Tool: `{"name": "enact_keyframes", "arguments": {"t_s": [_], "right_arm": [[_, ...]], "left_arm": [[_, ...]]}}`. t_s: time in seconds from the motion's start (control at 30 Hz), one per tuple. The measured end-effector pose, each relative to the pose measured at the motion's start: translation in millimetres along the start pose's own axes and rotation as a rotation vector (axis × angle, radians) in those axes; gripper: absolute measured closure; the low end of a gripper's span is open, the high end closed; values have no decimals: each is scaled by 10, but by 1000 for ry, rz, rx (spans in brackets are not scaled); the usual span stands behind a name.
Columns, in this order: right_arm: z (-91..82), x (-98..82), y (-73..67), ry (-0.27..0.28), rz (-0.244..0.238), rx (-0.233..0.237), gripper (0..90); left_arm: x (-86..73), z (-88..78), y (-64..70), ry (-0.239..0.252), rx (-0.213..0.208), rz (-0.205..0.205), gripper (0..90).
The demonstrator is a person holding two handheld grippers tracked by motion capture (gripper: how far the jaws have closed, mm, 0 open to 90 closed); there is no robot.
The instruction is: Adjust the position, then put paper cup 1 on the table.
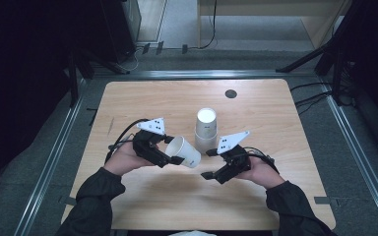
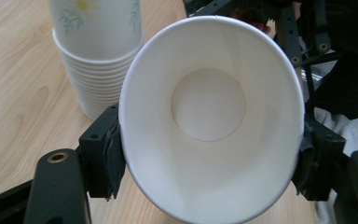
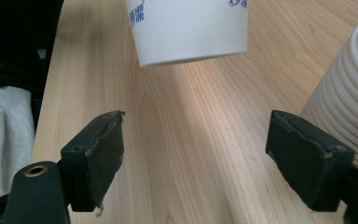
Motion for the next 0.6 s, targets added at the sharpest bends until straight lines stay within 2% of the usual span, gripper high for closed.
{"name": "enact_keyframes", "arguments": {"t_s": [0.2, 0.4, 0.5, 0.6], "right_arm": [[-3, -47, 31, -35, 55, 2, 194], [-54, -50, 77, -16, 65, -24, 194], [-89, -60, 95, -7, 55, -37, 194], [-128, -69, 121, -2, 40, -80, 195]], "left_arm": [[-35, -72, -60, -47, 29, 9, 254], [-62, -173, -168, -55, 63, -8, 254], [-85, -225, -234, -57, 82, -26, 254], [-114, -282, -305, -53, 91, -35, 254]]}}
Point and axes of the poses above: each handheld gripper's, and its own axes: z roughly forward along the jaws, x roughly out of its top, y roughly to its right, the point moved 7 cm from there along z, roughly forward along the jaws, and after that the axes turned 4 degrees about x, right-handed, at the moved point
